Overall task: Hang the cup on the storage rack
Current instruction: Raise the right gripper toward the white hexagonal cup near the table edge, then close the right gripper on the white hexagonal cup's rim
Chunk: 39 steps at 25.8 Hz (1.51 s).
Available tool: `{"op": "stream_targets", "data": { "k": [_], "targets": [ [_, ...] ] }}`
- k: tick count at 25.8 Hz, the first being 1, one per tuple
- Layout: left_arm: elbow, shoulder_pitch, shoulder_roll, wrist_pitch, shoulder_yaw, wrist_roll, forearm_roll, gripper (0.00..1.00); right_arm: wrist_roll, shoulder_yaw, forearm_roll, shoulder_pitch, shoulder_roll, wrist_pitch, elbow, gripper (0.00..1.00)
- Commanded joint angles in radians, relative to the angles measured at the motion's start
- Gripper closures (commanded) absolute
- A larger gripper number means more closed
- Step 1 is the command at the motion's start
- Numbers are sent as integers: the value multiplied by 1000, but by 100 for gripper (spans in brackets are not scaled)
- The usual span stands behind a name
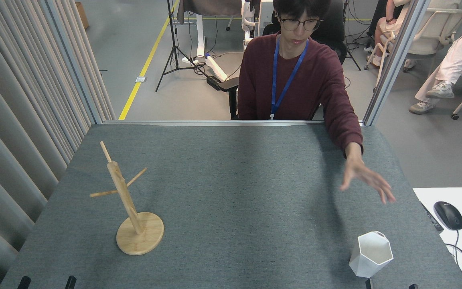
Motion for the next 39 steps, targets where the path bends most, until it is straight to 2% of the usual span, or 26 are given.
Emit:
{"op": "stream_targets", "data": {
  "k": [1, 7, 11, 17, 26, 39],
  "targets": [
    [0, 4, 0, -1, 0, -1, -1, 0, 1, -2, 0, -1, 1, 2, 5, 1],
    [3, 3, -1, 5, 0, 6, -1, 0, 6, -2, -4, -11, -3, 5, 23, 1],
    [7, 4, 0, 8, 0, 6, -1, 0, 61, 0, -5, -80, -10, 3, 77, 1],
    [5, 4, 0, 8, 1, 6, -1, 0, 67, 0, -5, -132, -18, 2, 138, 1],
    [7, 4, 0, 8, 11, 6, -1, 0, 69, 17, 3, -175, -18, 3, 149, 1],
    [16, 6, 0, 7, 23, 7, 0, 0, 67, 21, 1, -228, -21, 3, 223, 1]
  ]
}}
